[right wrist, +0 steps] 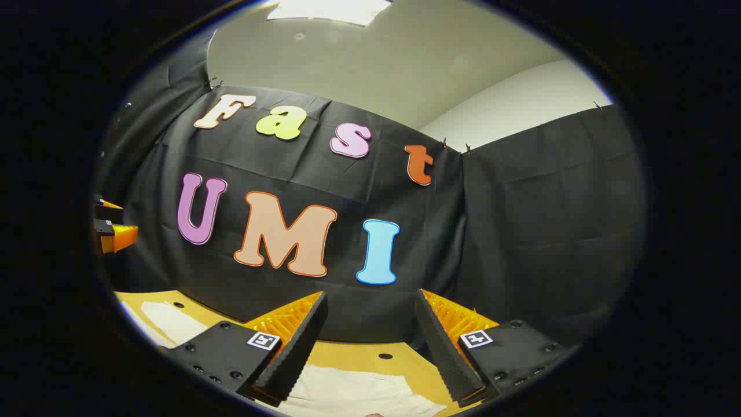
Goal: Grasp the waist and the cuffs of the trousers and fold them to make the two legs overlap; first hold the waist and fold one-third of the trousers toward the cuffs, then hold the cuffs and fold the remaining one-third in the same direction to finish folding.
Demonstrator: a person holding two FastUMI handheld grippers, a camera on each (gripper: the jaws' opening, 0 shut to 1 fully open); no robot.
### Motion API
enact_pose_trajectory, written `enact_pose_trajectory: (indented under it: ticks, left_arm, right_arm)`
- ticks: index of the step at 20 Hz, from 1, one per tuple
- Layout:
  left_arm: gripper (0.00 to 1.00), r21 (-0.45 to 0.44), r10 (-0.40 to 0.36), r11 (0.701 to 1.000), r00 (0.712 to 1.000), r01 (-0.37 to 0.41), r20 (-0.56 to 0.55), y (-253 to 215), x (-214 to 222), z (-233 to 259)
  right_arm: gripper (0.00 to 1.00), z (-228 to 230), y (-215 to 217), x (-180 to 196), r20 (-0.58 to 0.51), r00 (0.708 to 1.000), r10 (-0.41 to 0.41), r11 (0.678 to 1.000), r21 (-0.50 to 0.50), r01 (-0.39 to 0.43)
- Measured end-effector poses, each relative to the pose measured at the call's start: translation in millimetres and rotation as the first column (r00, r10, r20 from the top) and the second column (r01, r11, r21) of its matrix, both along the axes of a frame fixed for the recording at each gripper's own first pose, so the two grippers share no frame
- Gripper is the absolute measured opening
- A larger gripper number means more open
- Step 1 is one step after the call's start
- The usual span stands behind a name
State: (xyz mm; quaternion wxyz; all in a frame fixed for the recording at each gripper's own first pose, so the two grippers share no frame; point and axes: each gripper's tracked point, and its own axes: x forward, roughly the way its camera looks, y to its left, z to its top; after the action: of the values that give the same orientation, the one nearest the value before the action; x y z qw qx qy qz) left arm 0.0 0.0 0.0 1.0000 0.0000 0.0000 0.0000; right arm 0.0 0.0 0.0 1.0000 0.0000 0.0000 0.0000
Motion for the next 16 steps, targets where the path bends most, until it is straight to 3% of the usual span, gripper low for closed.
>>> enact_pose_trajectory:
  ticks: [2, 4, 6, 7, 12, 13, 14, 16]
  left_arm:
    - [0.92, 0.004, 0.006, 1.000, 1.000, -0.006, -0.003, 2, -1, 0]
    - [0.99, 0.005, 0.018, 1.000, 1.000, -0.018, -0.007, 5, -4, 0]
    - [0.96, 0.010, 0.023, 1.000, 1.000, -0.023, -0.003, 7, -6, 2]
    - [0.99, 0.016, 0.027, 1.000, 1.000, -0.027, 0.000, 9, -7, 3]
    - [0.96, 0.036, 0.056, 0.998, 0.998, -0.056, 0.009, 18, -12, 3]
    - [0.99, 0.044, 0.066, 0.997, 0.998, -0.065, -0.001, 22, -14, -1]
    - [0.92, 0.050, 0.075, 0.996, 0.997, -0.074, -0.010, 25, -16, -4]
    - [0.99, 0.059, 0.091, 0.994, 0.996, -0.090, -0.020, 31, -18, -8]
  right_arm:
    - [0.97, -1, 1, 1, -0.003, 1.000, 0.003, 1.000, 0.004, -0.003]
    - [0.97, -1, -1, -1, -0.004, 1.000, 0.001, 1.000, 0.004, -0.001]
    - [0.98, 4, -2, -2, 0.005, 1.000, 0.000, 1.000, 0.006, 0.000]
    - [0.98, 5, -2, -2, 0.008, 1.000, 0.000, 1.000, 0.008, 0.000]
    - [0.97, 6, -2, -3, 0.019, 1.000, 0.008, 1.000, 0.018, -0.008]
    - [0.97, 5, -1, -2, 0.017, 1.000, 0.011, 1.000, 0.019, -0.012]
    - [0.97, 2, 0, -1, 0.014, 1.000, 0.013, 1.000, 0.020, -0.013]
    - [0.97, -7, 1, 2, 0.000, 1.000, 0.015, 1.000, 0.026, -0.015]
